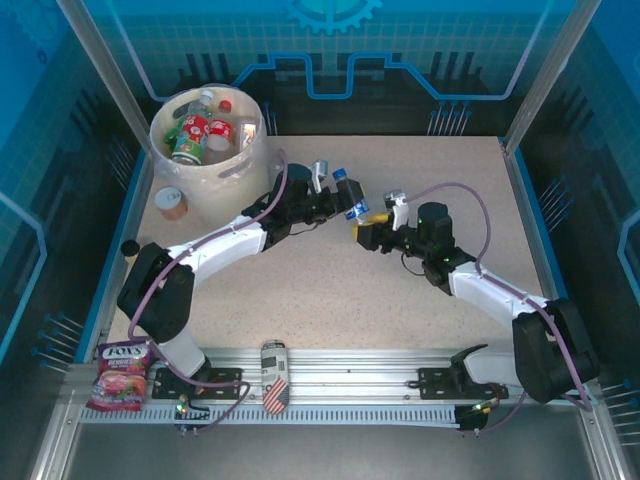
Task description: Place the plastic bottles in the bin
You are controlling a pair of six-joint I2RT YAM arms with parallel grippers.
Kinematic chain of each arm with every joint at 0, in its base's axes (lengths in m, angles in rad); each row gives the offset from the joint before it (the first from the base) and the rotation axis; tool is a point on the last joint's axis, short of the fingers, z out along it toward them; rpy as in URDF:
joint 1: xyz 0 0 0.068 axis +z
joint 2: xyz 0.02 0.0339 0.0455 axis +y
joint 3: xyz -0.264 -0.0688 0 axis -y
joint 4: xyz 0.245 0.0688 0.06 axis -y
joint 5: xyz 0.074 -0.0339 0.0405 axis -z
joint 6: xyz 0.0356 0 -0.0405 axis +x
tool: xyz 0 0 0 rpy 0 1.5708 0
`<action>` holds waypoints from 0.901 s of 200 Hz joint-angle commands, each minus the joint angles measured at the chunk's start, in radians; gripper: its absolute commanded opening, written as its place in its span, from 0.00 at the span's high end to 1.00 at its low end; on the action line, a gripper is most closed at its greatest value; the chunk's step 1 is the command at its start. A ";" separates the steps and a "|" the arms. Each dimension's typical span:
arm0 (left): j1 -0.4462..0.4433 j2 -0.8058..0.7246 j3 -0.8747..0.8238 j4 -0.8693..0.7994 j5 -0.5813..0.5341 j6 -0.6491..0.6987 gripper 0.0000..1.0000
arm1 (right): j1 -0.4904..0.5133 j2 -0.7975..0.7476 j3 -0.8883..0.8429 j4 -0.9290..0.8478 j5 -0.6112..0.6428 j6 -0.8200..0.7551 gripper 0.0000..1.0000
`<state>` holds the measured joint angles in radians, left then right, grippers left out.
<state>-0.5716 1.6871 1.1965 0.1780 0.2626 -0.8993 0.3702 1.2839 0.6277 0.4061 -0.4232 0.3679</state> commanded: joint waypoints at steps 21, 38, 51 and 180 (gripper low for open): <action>-0.002 -0.008 -0.006 0.067 0.028 -0.031 0.27 | 0.027 0.025 -0.009 0.081 -0.003 0.033 0.49; -0.003 -0.019 -0.009 0.062 0.022 -0.026 0.31 | 0.029 0.028 -0.006 0.087 -0.009 0.037 0.49; -0.002 -0.027 -0.009 0.050 0.018 -0.018 0.36 | 0.029 0.024 -0.002 0.078 -0.012 0.034 0.47; 0.282 -0.130 0.451 -0.429 0.119 0.236 0.50 | -0.096 -0.263 0.074 -0.221 -0.003 0.021 0.09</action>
<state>-0.4095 1.6451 1.4837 -0.0669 0.3302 -0.7815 0.2996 1.0584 0.6800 0.3069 -0.4496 0.4034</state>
